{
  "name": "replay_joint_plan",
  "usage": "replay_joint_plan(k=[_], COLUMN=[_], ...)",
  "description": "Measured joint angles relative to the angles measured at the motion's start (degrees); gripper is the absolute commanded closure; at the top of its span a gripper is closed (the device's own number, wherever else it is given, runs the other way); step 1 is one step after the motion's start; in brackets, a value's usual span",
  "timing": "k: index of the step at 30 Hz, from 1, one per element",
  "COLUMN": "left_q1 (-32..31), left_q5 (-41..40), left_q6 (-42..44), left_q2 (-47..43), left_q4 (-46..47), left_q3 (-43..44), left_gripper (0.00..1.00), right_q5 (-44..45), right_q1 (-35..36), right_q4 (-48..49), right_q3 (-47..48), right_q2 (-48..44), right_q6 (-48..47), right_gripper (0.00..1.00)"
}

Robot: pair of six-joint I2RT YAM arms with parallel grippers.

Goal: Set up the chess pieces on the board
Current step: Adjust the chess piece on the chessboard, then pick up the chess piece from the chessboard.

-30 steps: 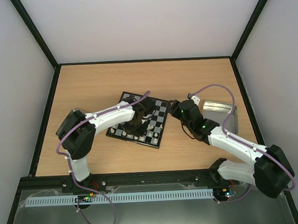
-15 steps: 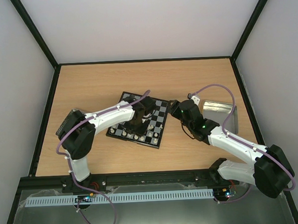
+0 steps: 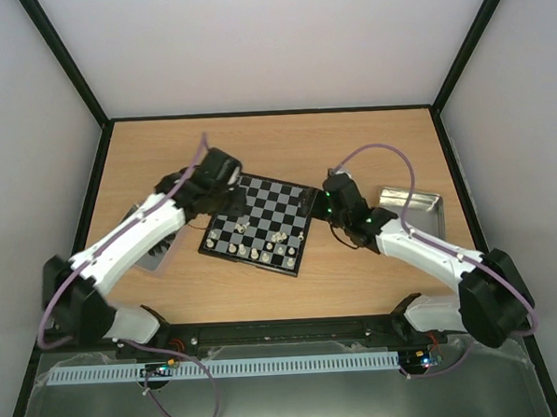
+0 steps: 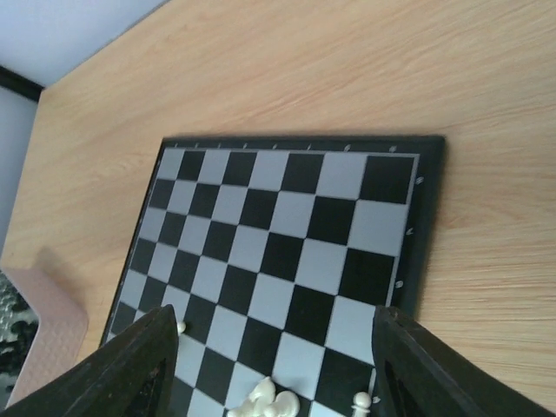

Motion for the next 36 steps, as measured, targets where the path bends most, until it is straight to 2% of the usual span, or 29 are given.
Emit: replay_joint_plan(k=[4,8,13,17,20,28,36], left_q1=[4.2,5.5,5.9,5.9,5.9,5.9,6.0], left_q5=[-3.6,-7.5,-11.0,-12.5,-13.2,-13.6,-13.6], left_q6=[-0.3,-0.2,0.6,1.4,1.7,2.1,2.3], left_q2=[-10.6,-21.6,-33.0,-38.2,-39.6,-40.2,-40.0], left_q4=[7.1,14.6,21.8,26.1,27.4,28.4,28.4], left_q3=[-8.0,-17.3,-24.3,-27.1,-27.6,-28.1,-28.1], left_gripper=[0.38,0.29,0.24,0.22,0.22,0.22,0.22], right_q5=[-3.6,-4.0,-2.7,-1.9,-1.6,-1.9,-2.3], right_q1=[0.7,3.7,8.7,10.4,10.7,11.4,11.5], right_q4=[-3.9,-9.2,-16.2,-20.5,-23.3,-25.8,-26.2], right_q3=[5.4,11.3,17.6,18.9,19.8,22.6,24.1], right_q2=[5.6,11.3,18.0,21.2,23.2,27.2,30.1], right_q6=[-3.3,-6.0,-8.3,-9.1,-9.7,-10.1,-11.5], right_gripper=[0.44,0.48,0.57,0.66,0.69,0.70,0.79])
